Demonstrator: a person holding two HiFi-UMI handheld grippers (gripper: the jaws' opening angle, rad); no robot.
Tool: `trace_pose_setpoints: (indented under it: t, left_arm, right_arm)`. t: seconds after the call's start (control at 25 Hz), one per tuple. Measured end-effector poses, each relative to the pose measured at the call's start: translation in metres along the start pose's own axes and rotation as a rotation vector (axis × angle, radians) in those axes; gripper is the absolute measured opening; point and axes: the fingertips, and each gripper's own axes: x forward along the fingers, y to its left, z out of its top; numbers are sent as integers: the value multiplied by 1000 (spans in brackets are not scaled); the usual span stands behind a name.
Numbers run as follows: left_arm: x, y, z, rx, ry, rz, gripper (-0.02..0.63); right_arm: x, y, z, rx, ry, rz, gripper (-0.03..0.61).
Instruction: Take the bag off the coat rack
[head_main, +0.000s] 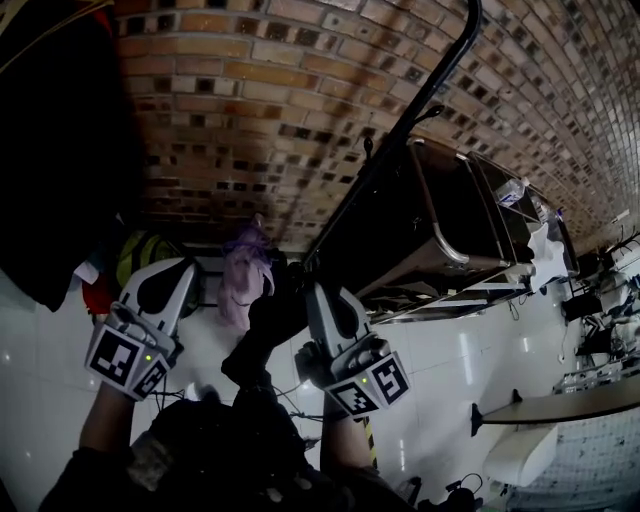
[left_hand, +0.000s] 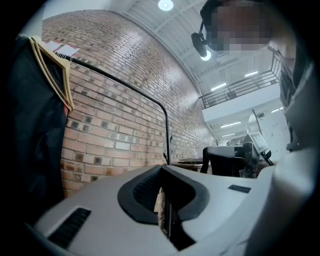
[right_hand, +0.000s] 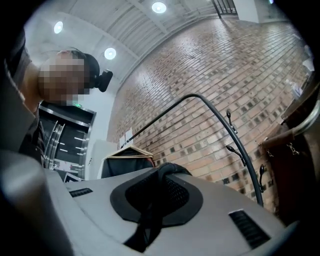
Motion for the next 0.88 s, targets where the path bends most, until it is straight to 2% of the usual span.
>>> trace_pose_setpoints:
  t: [0.2, 0.48, 0.68, 0.88]
  left_arm:
    - [-31, -15, 5, -17, -5, -53, 40]
    - [-45, -31, -9, -47, 25, -124, 40]
    - [-45, -41, -4, -50, 21, -128, 40]
    - [-41, -57, -3, -39, 26, -114, 40]
  right_arm:
    - [-28, 35, 3, 8, -23, -45, 26]
    - [-48, 64, -4, 42, -21, -69, 26]
    - [-59, 67, -10, 70, 11, -80, 23]
    - [-70, 66, -12, 78, 42, -55, 23]
